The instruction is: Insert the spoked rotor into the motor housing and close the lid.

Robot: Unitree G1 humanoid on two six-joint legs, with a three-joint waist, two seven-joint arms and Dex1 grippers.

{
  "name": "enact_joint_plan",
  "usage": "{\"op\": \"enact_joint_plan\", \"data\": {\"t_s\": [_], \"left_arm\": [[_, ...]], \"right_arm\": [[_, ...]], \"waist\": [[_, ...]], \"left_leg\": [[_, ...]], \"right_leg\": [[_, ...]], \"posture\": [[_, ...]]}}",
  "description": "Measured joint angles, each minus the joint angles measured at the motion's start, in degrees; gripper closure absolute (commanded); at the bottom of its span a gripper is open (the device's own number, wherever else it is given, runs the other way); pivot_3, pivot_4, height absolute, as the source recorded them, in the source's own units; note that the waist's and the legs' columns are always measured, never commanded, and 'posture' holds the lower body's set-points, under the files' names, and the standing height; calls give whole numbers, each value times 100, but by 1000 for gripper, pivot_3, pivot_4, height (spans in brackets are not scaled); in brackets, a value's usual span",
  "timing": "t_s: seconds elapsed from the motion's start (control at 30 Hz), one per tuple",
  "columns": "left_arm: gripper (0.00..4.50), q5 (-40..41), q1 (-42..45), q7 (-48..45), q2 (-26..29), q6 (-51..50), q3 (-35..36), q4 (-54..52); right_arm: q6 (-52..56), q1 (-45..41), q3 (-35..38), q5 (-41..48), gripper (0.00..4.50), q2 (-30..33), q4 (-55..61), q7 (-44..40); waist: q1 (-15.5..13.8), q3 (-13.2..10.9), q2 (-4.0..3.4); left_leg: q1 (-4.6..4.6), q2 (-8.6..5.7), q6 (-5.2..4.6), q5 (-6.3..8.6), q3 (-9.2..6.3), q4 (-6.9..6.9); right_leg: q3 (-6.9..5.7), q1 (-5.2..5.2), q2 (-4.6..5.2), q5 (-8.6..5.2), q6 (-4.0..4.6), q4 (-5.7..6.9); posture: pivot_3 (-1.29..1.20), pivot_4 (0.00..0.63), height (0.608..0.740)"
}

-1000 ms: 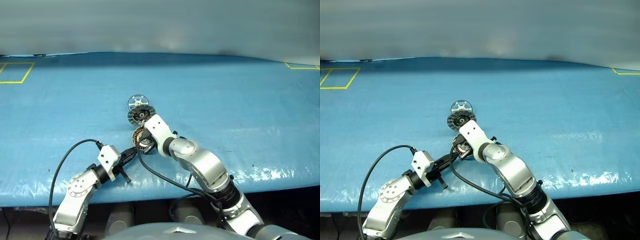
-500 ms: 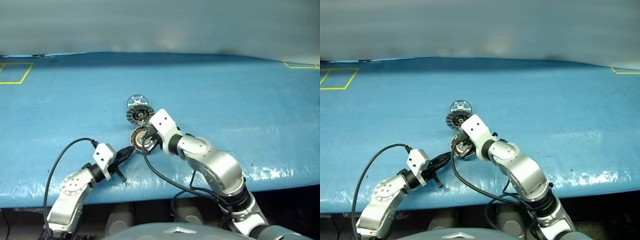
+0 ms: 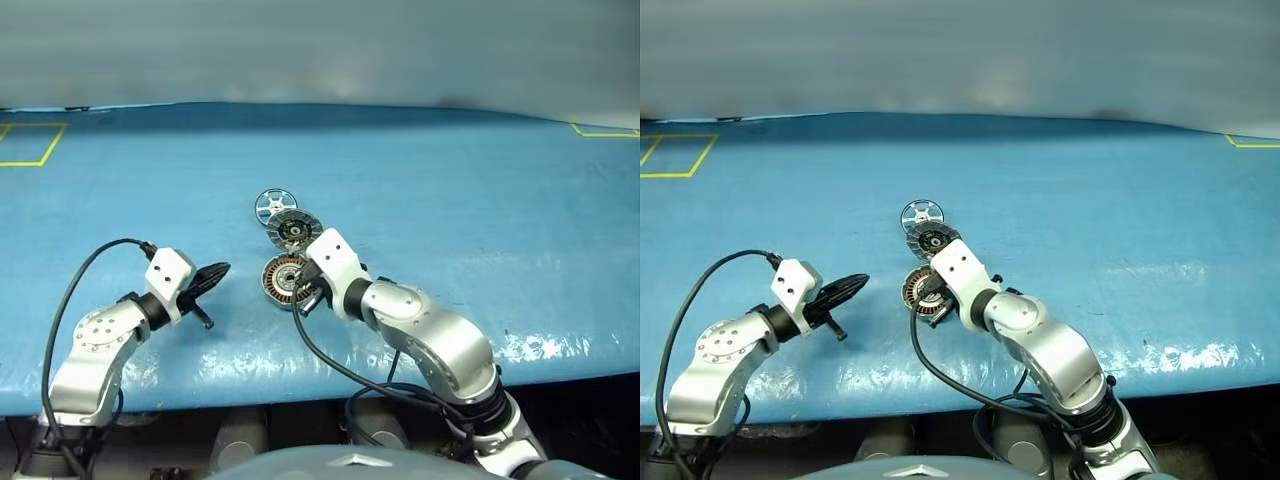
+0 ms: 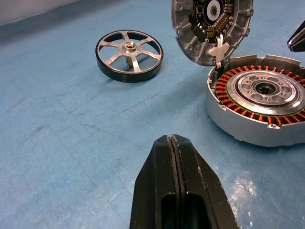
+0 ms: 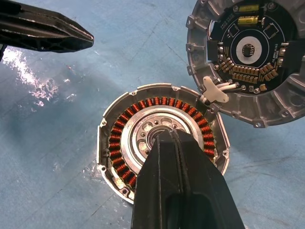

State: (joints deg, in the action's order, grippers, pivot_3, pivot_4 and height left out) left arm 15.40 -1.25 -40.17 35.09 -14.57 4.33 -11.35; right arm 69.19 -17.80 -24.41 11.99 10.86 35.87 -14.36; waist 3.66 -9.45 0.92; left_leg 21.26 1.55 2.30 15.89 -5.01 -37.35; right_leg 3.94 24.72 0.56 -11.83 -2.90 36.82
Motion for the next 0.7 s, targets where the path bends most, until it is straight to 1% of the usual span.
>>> {"op": "enact_joint_plan", "data": {"t_s": [0.07,0.13,0.2,0.27,0.4,0.47,0.5,0.63,0.67,0.7], "left_arm": [[4485,-301,546,-1,202,-156,-183,399],[4485,-423,959,-71,290,-265,-314,750],[4485,-514,1391,-202,302,-299,-474,1142],[4485,-597,2045,-424,306,-399,-669,1751],[4485,-669,2850,-948,328,-348,-926,2497],[4126,-777,3305,-1295,311,-295,-1153,2975],[3874,-838,3569,-1477,289,-210,-1267,3260],[2567,-1101,4300,-1840,138,159,-1548,4095],[2297,-1187,4465,-1901,88,295,-1631,4283],[1917,-1273,4612,-1942,20,448,-1688,4478]], "right_arm": [[-6,34,-1,-1,4500,17,17,31],[-11,71,7,-2,4500,29,33,55],[-11,117,25,-5,4500,63,54,64],[-34,171,42,-6,4500,121,116,70],[-334,389,98,3,4500,258,263,31],[-642,518,111,5,4500,347,333,-50],[-805,605,107,0,4500,418,353,-73],[-1126,819,74,-42,4500,489,348,-63],[-1157,840,67,-46,4500,479,341,-55],[-1179,855,66,-56,4500,467,341,-39]], "waist": [[-3,0,-1],[11,0,-1],[17,-1,-1],[10,-1,0],[16,0,0],[17,0,1],[14,0,1],[6,0,2],[13,0,2],[14,0,2]], "left_leg": [[-1,-1,0,0,-1,0],[-1,-2,0,0,0,0],[5,-2,0,0,0,0],[21,-2,0,0,-4,0],[36,-5,0,0,-3,0],[40,-5,-1,1,-4,1],[42,-5,-1,1,-4,1],[42,-6,-1,0,-3,-3],[42,-6,-1,0,-2,-3],[43,-6,-1,0,-2,-4]], "right_leg": [[0,-1,-1,0,0,2],[1,-2,0,5,-9,0],[1,2,0,12,-20,-2],[-3,15,-1,13,-22,-1],[-1,27,2,14,-21,-2],[-3,31,1,14,-21,-3],[-3,33,1,14,-21,-1],[-2,32,0,14,-21,0],[0,32,0,14,-21,1],[-1,32,0,14,-21,1]], "posture": [[0,150,740],[0,150,740],[0,150,740],[0,150,740],[0,150,740],[0,150,740],[0,150,740],[0,150,740],[0,150,740],[0,150,740]]}}
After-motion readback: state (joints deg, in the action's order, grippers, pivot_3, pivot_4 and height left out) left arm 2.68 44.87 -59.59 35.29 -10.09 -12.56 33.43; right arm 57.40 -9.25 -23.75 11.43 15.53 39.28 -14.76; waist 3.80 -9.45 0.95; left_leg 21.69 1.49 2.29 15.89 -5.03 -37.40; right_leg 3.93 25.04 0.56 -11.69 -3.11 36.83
